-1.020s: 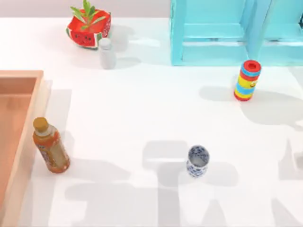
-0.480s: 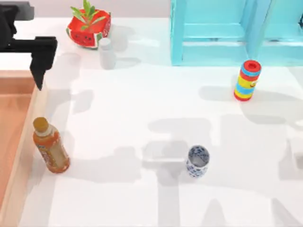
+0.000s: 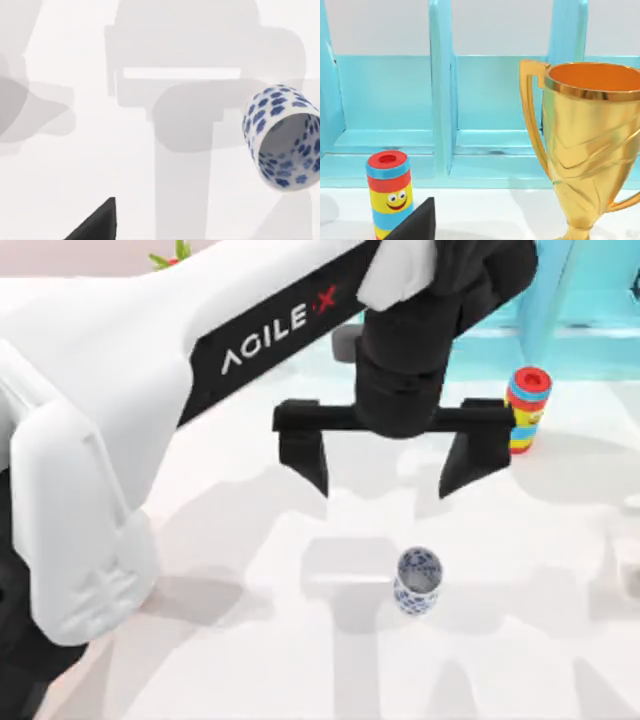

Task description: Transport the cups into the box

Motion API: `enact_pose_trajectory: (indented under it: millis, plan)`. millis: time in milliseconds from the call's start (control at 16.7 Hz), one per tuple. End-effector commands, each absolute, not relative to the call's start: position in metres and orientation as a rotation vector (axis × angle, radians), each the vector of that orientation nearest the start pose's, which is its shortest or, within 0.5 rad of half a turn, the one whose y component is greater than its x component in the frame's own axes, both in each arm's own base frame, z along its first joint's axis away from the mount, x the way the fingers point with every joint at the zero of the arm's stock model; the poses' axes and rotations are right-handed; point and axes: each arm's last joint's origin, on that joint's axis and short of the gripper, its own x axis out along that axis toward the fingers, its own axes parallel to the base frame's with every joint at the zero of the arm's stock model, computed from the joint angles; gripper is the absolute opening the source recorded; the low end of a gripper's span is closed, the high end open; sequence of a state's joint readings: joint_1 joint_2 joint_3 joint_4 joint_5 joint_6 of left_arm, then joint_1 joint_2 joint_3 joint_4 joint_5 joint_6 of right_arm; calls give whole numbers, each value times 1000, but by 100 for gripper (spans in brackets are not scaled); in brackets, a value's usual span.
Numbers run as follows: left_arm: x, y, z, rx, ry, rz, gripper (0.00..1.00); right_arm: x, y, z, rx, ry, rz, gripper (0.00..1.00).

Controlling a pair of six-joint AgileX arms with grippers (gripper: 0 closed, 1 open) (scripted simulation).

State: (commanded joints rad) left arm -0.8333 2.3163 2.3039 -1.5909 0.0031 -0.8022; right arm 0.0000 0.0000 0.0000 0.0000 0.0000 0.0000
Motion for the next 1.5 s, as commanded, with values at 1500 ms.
enact_pose_trajectory:
  millis: [1500]
  plan:
    - [276,-377,138,16,1572,-16,92,106,-1,160,0,0,0,100]
